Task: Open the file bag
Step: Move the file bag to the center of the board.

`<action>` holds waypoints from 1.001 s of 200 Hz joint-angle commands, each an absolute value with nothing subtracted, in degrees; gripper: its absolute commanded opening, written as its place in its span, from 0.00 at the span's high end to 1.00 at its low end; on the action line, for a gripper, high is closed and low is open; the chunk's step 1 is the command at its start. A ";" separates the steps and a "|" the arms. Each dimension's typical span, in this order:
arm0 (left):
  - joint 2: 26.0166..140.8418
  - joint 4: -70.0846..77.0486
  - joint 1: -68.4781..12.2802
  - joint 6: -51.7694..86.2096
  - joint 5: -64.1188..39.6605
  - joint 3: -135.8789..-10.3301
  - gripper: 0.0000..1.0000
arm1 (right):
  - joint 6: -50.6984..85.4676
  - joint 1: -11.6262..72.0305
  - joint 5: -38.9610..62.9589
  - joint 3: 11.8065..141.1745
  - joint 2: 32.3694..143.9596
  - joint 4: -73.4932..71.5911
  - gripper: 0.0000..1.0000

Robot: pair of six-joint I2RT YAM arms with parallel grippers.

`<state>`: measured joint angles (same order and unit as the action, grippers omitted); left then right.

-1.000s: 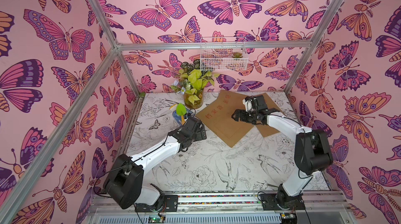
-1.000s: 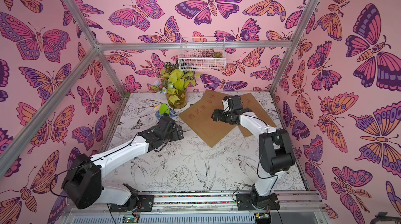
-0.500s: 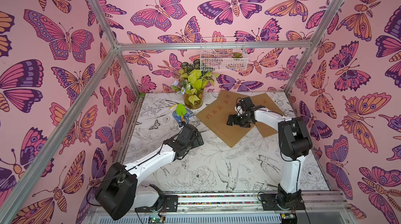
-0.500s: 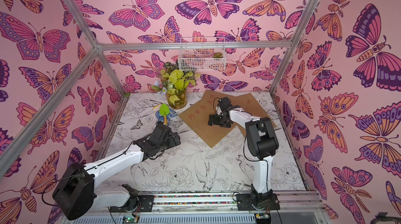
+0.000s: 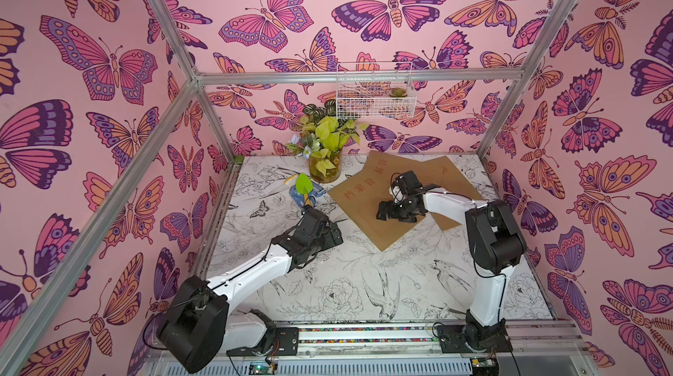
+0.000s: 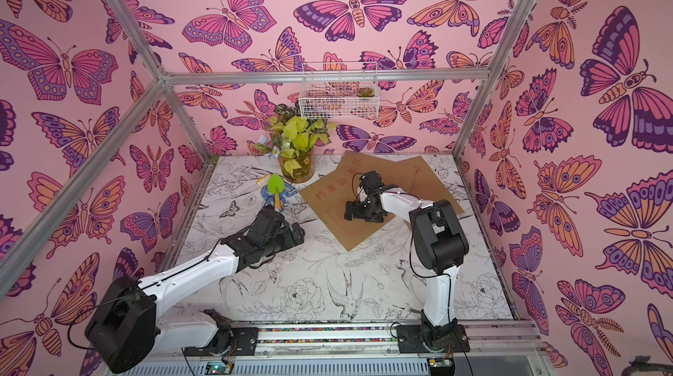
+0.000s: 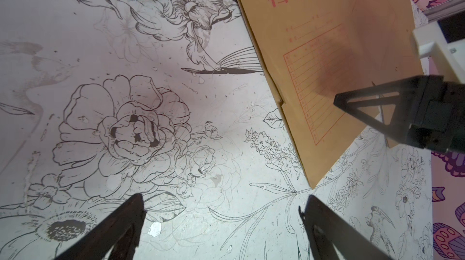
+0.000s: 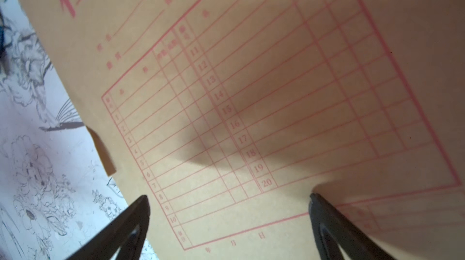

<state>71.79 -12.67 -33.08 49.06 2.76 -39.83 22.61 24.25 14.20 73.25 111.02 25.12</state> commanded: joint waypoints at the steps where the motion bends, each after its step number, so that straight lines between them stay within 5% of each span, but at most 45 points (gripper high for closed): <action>1: 68.70 -12.99 -31.60 50.19 1.02 -37.85 0.00 | 26.46 28.04 15.83 67.35 109.81 28.28 0.01; 88: 64.14 -17.81 -27.77 45.58 -0.44 -36.43 0.04 | 39.28 51.85 25.05 50.41 95.03 6.04 0.01; 141: 71.90 -17.76 -28.45 38.87 -5.11 -41.47 0.09 | 37.83 45.13 13.16 42.27 80.52 3.04 0.01; 200: 88.36 -15.91 -29.04 32.48 -9.35 -50.17 0.30 | 46.35 32.59 19.40 35.76 78.57 0.18 0.00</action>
